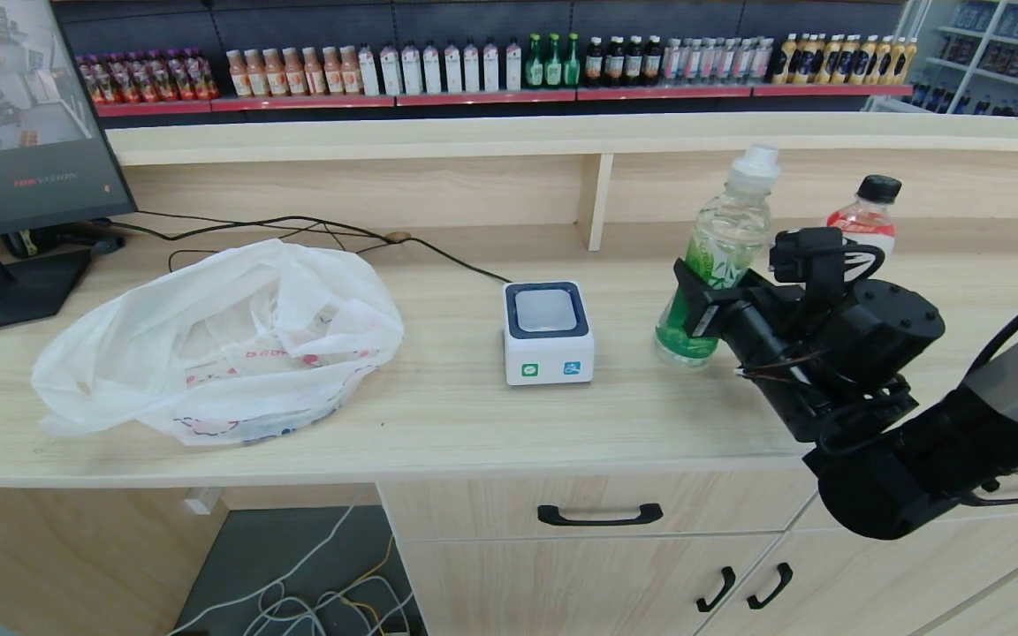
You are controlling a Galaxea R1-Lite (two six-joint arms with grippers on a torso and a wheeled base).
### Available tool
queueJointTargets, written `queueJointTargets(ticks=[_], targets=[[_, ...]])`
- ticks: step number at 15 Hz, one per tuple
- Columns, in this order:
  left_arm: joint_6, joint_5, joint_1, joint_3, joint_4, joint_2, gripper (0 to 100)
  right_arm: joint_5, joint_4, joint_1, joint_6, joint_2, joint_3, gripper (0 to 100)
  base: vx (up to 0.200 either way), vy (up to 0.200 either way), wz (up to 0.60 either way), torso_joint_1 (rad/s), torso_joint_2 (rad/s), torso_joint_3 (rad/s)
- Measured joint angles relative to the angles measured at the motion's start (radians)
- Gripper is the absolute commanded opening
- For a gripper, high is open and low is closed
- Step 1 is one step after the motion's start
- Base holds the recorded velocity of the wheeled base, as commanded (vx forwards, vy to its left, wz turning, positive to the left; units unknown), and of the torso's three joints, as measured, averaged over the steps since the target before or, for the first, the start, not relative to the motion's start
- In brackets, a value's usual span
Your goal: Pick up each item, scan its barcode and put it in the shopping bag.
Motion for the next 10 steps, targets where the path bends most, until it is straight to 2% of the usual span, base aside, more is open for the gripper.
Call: queueJointTargets(ticks=[10], targets=[[0.000,0.000,0.000,0.000,0.000,0.000,100,0.003,-0.007,0.023,-0.003,-0.196,0.175,0,0.000,0.000,0.00,0.000,0.00,0.000]])
